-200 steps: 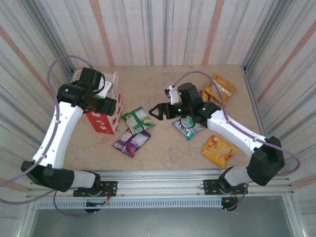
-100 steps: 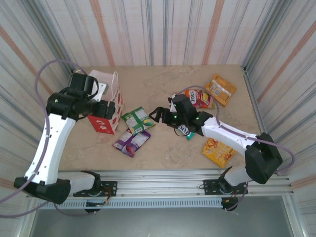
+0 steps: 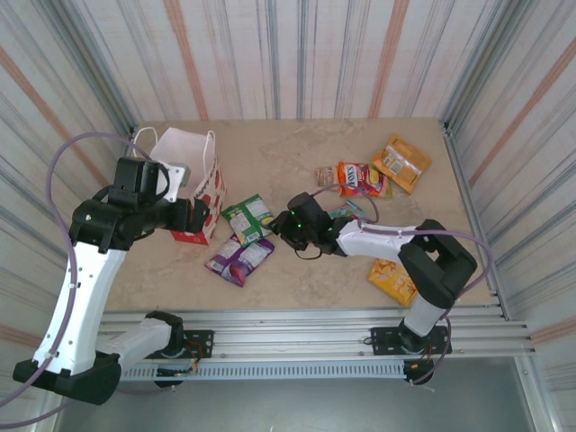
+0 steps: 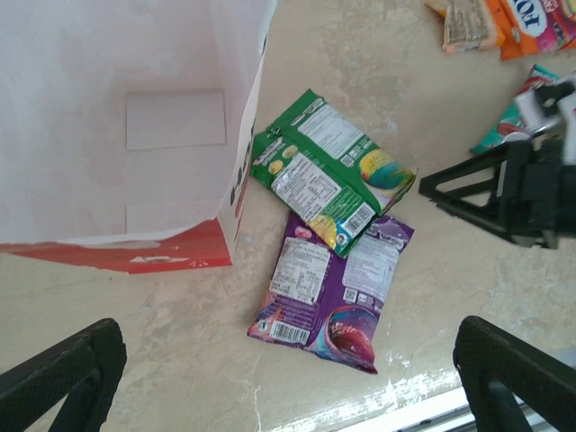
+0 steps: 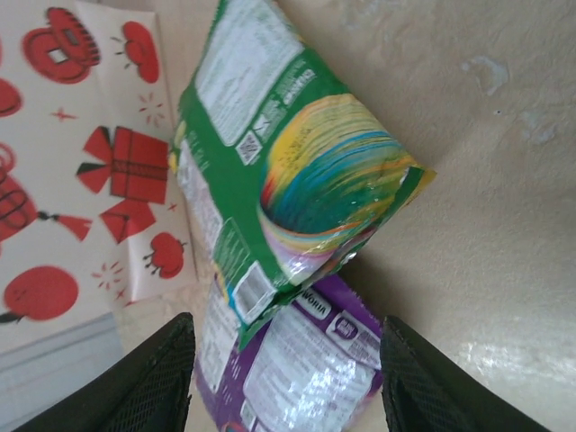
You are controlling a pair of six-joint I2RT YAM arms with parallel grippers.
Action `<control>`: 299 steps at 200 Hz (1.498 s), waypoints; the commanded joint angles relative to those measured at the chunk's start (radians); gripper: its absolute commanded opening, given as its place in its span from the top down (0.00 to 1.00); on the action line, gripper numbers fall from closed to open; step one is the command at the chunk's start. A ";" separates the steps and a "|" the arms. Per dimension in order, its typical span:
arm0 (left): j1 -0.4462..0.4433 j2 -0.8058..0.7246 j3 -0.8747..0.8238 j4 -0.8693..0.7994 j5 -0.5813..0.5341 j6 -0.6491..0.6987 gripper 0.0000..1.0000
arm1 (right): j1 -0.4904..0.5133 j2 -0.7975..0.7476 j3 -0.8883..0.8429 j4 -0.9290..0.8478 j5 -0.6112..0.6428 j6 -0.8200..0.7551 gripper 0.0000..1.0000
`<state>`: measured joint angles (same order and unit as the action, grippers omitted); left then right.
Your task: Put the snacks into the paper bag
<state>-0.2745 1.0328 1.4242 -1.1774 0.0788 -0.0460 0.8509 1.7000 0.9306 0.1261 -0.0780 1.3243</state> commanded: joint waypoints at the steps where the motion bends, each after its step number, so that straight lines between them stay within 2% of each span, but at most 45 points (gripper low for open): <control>1: 0.003 0.000 -0.015 0.024 0.031 0.001 0.01 | 0.014 0.038 -0.013 0.056 0.063 0.099 0.44; 42: 0.003 0.015 -0.018 0.040 0.049 0.010 0.01 | 0.011 0.096 -0.001 0.077 0.085 0.127 0.46; 128: 0.003 0.052 0.004 0.055 0.065 0.017 0.01 | -0.031 0.267 0.090 0.192 0.068 0.150 0.57; 147: 0.003 0.062 0.008 0.055 0.063 0.017 0.01 | -0.045 0.291 0.113 0.211 0.060 0.138 0.64; 174: 0.003 0.069 0.016 0.051 0.061 0.029 0.02 | -0.064 0.286 0.133 0.207 0.051 0.079 0.82; 232: 0.004 0.059 0.026 0.079 0.120 0.146 0.05 | -0.069 0.114 0.158 0.011 0.068 -0.257 1.00; 268: 0.001 0.046 0.024 0.109 0.212 0.289 0.11 | -0.080 -0.029 0.180 -0.141 0.084 -0.545 1.00; 299: 0.000 0.012 -0.017 0.136 0.369 0.461 0.11 | -0.113 -0.149 0.183 -0.211 0.000 -0.880 1.00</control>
<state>-0.2745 1.0870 1.4223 -1.0737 0.2947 0.2363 0.7654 1.6489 1.0847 0.0181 -0.0319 0.7952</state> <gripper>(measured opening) 0.891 0.099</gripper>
